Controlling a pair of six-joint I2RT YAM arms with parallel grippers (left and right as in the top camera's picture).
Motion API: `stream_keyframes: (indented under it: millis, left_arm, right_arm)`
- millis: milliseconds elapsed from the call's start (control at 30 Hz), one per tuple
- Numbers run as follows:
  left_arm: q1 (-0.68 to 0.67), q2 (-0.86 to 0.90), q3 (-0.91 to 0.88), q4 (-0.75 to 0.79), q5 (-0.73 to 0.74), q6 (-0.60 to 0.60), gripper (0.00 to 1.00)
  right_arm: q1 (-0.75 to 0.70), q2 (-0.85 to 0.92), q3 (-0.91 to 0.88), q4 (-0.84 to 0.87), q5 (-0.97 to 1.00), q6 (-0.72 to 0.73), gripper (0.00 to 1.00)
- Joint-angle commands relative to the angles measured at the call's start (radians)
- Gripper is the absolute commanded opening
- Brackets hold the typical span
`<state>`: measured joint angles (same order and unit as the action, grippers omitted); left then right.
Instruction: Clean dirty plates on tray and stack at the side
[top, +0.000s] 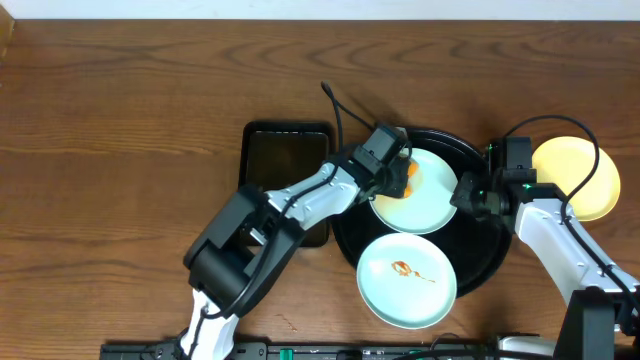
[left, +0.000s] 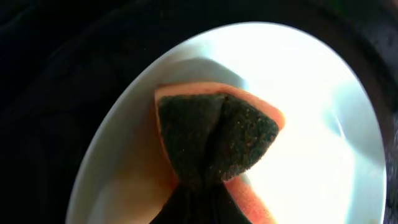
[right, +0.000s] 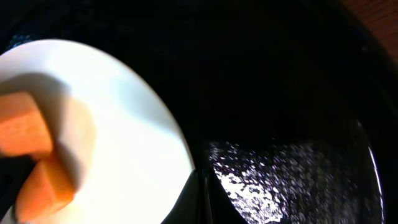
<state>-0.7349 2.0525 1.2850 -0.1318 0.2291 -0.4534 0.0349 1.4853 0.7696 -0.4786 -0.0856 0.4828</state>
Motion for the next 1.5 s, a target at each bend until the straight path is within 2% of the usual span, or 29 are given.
stream_keyframes:
  millis: [0, 133, 267, 433, 533, 667, 800, 933, 1033, 1200, 1300, 1467]
  left_arm:
    - [0.013, -0.048, -0.012, -0.047, -0.013, 0.031, 0.07]
    - [0.021, -0.099, -0.012, -0.101, -0.042, 0.054, 0.07]
    - [0.035, -0.159, -0.012, -0.169, -0.062, 0.065, 0.07]
    - [0.079, -0.248, -0.012, -0.290, -0.062, 0.065, 0.07]
    - [0.148, -0.311, -0.012, -0.410, -0.066, 0.065, 0.07]
    - [0.266, -0.343, -0.012, -0.550, -0.124, 0.064, 0.07]
    - [0.359, -0.337, -0.018, -0.591, -0.141, 0.064, 0.07]
    - [0.411, -0.334, -0.021, -0.594, -0.140, 0.064, 0.08]
    - [0.416, -0.334, -0.021, -0.594, -0.140, 0.064, 0.07]
    - [0.414, -0.334, -0.021, -0.594, -0.140, 0.064, 0.07]
    - [0.414, -0.334, -0.021, -0.598, -0.140, 0.064, 0.07]
    - [0.414, -0.334, -0.021, -0.602, -0.140, 0.064, 0.07]
  right_arm:
    - [0.019, -0.008, 0.000, -0.001, 0.024, -0.001, 0.01]
    - [0.019, -0.008, 0.000, 0.003, 0.013, -0.002, 0.15]
    - [0.019, -0.008, 0.000, 0.007, -0.002, -0.014, 0.18]
    - [0.019, -0.008, 0.000, 0.007, -0.056, -0.073, 0.34]
    - [0.019, -0.008, 0.000, -0.007, -0.103, -0.081, 0.39]
    - [0.019, -0.007, -0.014, -0.044, -0.070, -0.080, 0.38]
    - [0.019, -0.006, -0.066, 0.011, -0.072, -0.048, 0.37]
    - [0.019, -0.006, -0.122, 0.076, -0.092, -0.016, 0.29]
    - [0.019, -0.006, -0.155, 0.125, -0.092, 0.013, 0.25]
    - [0.019, -0.006, -0.194, 0.198, -0.107, 0.092, 0.07]
    - [0.019, -0.006, -0.194, 0.223, -0.107, 0.101, 0.01]
    - [0.019, -0.006, -0.194, 0.313, -0.134, 0.113, 0.01]
